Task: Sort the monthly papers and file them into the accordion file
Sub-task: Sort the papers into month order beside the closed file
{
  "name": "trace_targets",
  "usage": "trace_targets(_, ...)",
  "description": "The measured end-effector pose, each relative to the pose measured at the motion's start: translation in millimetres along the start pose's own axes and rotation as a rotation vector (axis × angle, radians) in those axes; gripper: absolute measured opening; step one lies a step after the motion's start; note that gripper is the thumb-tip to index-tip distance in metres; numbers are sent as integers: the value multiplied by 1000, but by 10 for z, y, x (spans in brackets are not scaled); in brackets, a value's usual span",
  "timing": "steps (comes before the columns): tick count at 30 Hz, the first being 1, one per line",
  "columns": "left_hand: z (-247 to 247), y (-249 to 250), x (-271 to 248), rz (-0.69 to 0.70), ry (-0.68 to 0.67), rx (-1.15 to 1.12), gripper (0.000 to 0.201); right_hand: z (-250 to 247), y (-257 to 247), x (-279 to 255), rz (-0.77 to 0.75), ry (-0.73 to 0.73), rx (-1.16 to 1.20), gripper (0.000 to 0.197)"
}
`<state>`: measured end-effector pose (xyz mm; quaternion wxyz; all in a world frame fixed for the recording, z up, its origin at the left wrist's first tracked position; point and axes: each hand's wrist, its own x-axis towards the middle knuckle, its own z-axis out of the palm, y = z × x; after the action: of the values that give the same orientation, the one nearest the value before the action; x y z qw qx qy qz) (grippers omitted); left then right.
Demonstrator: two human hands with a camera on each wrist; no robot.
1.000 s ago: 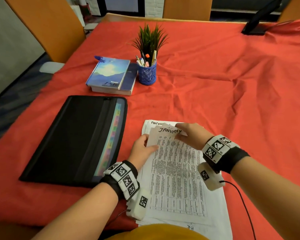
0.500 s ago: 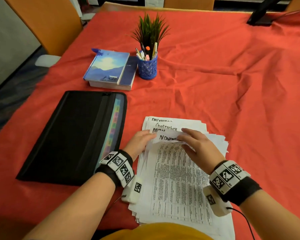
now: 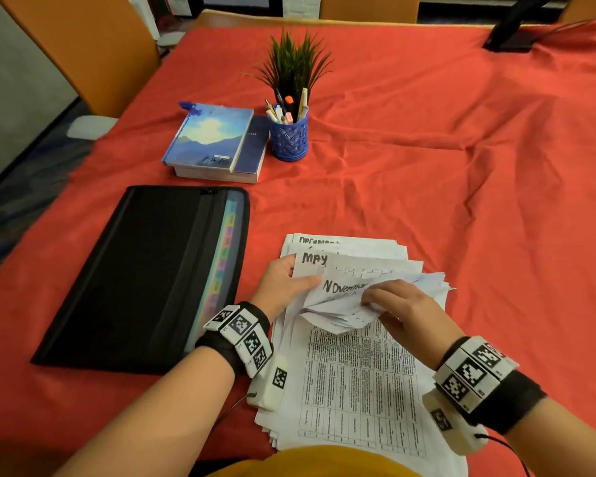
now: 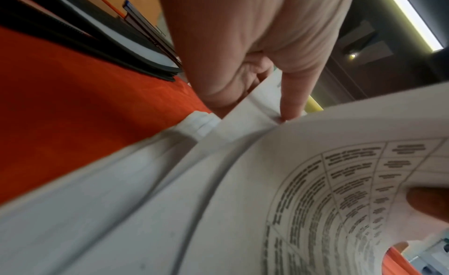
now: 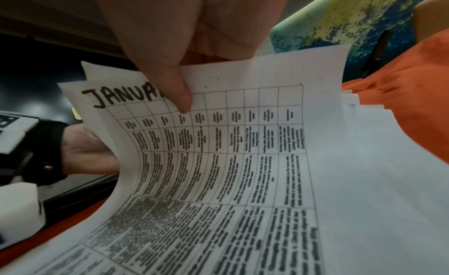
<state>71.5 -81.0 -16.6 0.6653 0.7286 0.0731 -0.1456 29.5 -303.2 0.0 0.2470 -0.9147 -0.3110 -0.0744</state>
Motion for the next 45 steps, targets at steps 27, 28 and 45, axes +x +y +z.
trace_targets(27,-25,-176,99,21,-118,181,25,278,87,-114,192,214,60,45)
trace_targets(28,-14,-177,115,20,-79,164,21,274,88,-109,194,223,61,42)
trace_targets(45,-57,-78,50,-140,-183,-70,30,309,95,-106,218,218,30,40)
